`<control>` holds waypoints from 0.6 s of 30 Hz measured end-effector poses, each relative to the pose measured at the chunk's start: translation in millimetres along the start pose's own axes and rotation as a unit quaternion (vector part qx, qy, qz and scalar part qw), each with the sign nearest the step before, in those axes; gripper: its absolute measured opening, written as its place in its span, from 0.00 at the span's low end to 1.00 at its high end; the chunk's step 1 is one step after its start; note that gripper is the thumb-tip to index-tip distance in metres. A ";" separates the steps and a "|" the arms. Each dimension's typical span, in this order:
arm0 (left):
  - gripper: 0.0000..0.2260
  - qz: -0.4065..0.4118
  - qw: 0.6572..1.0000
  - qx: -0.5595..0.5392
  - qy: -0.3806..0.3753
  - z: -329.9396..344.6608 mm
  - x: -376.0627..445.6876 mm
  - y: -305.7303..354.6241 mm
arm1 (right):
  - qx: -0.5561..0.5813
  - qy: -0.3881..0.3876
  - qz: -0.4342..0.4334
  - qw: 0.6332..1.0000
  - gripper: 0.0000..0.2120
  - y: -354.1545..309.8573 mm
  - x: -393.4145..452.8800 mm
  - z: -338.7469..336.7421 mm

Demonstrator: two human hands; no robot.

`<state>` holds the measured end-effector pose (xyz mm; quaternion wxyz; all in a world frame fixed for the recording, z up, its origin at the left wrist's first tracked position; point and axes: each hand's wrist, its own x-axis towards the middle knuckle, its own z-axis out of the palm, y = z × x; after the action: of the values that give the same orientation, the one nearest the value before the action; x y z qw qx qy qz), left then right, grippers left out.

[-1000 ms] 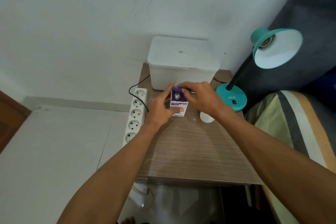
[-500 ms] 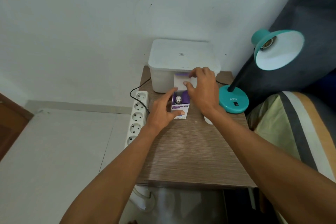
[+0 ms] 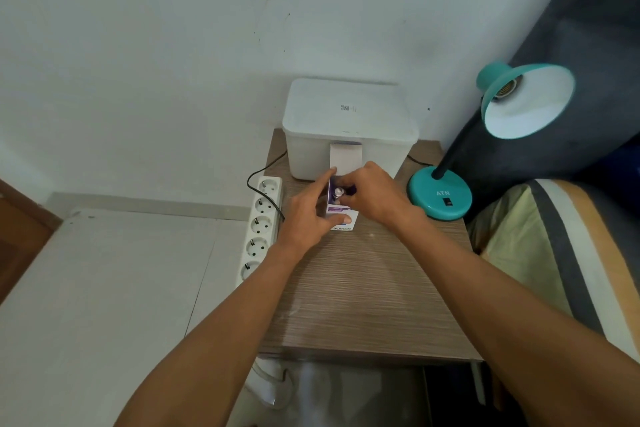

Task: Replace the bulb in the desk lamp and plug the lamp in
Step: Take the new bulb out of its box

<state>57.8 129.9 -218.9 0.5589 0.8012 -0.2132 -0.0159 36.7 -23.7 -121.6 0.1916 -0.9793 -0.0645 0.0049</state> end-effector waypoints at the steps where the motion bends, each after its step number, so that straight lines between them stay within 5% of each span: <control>1: 0.47 -0.002 1.000 -0.003 0.000 -0.1 -0.2 0.5 | 0.006 0.012 0.002 1.000 0.11 0.7 -0.4 3.3; 12: 0.49 -0.016 1.000 0.004 -0.003 -1.7 -0.3 1.9 | 0.101 0.157 -0.004 0.982 0.13 -6.8 -5.2 -1.2; 18: 0.54 -0.043 0.999 -0.012 -0.005 -2.3 -2.0 5.5 | 0.286 0.301 0.045 0.909 0.12 -21.3 -6.2 -27.3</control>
<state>54.8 131.1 -213.5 0.5662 0.8028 -0.1810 -0.0463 28.9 -15.1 -88.3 0.4731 -0.8395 0.0451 -0.2634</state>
